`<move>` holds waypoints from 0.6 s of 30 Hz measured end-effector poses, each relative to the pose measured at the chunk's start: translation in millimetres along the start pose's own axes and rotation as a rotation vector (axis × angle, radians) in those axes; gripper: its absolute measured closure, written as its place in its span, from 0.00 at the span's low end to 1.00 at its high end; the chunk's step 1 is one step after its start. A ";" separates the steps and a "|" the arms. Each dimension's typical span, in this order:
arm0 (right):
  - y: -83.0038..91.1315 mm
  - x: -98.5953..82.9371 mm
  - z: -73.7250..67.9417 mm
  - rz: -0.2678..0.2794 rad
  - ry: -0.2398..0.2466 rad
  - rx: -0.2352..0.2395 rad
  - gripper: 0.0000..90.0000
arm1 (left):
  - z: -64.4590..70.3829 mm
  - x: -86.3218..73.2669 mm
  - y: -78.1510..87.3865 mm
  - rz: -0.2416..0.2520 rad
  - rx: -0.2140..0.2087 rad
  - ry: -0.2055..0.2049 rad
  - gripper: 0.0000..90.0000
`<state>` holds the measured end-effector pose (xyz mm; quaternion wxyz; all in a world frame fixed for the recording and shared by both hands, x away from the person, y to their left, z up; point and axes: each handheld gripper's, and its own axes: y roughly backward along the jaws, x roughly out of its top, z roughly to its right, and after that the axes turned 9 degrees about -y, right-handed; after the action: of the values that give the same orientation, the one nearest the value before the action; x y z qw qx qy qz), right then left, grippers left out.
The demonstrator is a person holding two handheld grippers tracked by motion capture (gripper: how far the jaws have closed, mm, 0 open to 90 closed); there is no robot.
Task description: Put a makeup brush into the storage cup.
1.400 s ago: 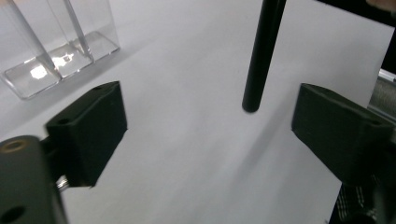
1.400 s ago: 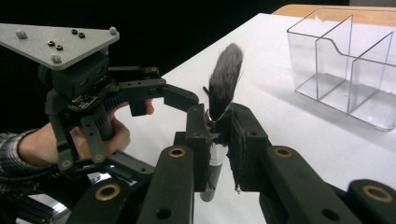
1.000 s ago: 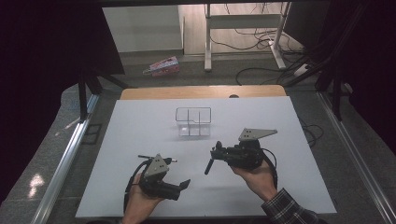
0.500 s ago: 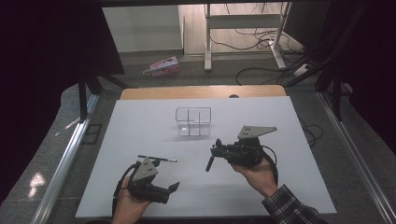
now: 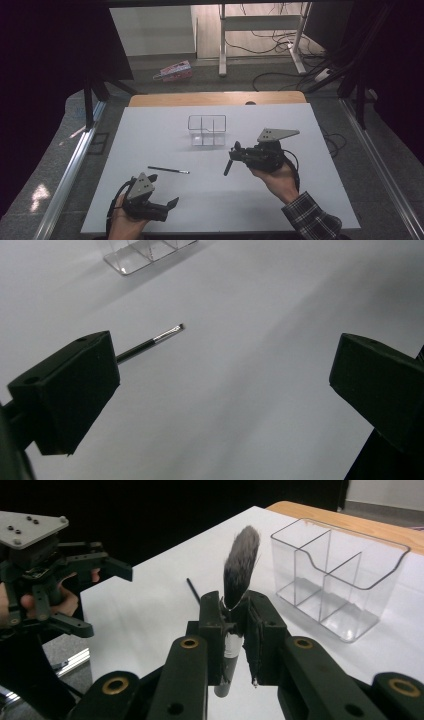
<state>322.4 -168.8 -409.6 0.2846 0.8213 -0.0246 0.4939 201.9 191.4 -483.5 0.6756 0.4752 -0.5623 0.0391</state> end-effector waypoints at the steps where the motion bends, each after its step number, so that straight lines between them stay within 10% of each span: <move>1: -0.2 0.6 1.1 0.001 0.001 -0.004 0.87 | -0.5 -1.2 0.9 0.001 0.002 0.002 0.00; 18: -2.3 16.0 14.0 0.030 -0.009 -0.030 0.87 | -7.6 -20.1 23.0 0.022 0.074 0.029 0.01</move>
<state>342.4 -169.9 -402.4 0.2893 0.8187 -0.0454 0.4939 186.5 218.8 -485.2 0.6653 0.4930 -0.5557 0.0740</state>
